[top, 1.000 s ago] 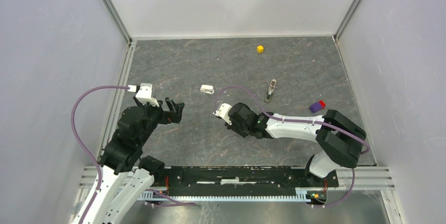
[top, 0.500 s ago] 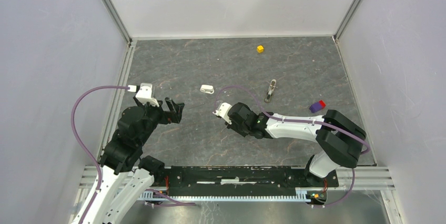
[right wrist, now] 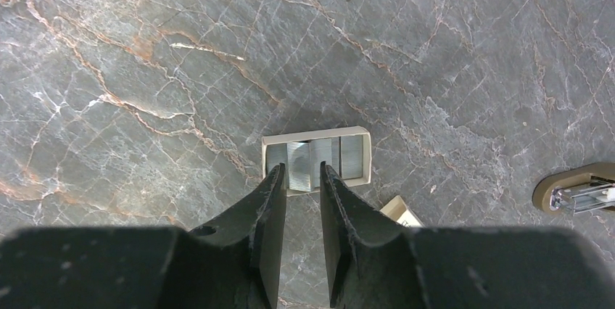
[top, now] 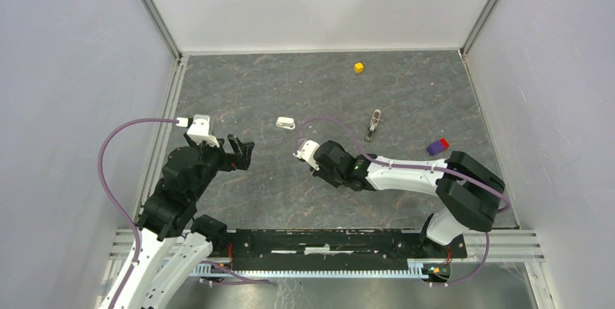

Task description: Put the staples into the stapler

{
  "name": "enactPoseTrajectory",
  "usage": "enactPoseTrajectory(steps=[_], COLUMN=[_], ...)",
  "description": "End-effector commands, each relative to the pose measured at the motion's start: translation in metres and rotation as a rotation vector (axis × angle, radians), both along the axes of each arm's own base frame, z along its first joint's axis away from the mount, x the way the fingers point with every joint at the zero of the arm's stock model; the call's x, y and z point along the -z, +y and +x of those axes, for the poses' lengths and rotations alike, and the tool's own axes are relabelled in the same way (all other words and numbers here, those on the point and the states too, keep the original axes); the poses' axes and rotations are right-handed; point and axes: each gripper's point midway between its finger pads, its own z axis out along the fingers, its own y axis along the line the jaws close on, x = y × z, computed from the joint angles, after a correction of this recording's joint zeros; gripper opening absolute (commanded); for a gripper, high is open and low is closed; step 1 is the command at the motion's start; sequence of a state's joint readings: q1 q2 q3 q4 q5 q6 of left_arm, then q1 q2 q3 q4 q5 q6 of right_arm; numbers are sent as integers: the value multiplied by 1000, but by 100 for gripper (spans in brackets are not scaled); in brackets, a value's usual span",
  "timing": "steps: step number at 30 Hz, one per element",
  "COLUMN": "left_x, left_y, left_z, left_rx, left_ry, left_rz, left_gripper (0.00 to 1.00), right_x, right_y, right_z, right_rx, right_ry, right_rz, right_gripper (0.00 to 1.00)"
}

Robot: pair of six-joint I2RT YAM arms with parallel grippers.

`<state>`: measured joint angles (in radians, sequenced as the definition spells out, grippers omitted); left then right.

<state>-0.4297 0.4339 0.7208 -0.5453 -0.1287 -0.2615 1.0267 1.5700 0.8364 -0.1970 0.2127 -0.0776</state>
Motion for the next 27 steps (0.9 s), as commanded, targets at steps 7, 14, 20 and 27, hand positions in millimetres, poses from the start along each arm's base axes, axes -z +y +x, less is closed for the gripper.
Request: enactPoseTrajectory(steps=[7,14,20,27], left_x=[-10,-9,-9,-10], left_y=[0,0,0,0], left_z=[3,3,3,3], left_rx=[9,10,10,10], left_ry=[-43,-40,-41,-44], left_rz=[21,22,21,20], left_gripper=[100,100,100,100], right_x=[-5,-2,1,2], right_y=[12,11,10,10], right_z=[6,6,6,7], right_rx=[-12,-10,-8,-2], right_ry=[-26,-25,-24,-35], right_rz=[22,15,6,4], right_gripper=[30,30,29,26])
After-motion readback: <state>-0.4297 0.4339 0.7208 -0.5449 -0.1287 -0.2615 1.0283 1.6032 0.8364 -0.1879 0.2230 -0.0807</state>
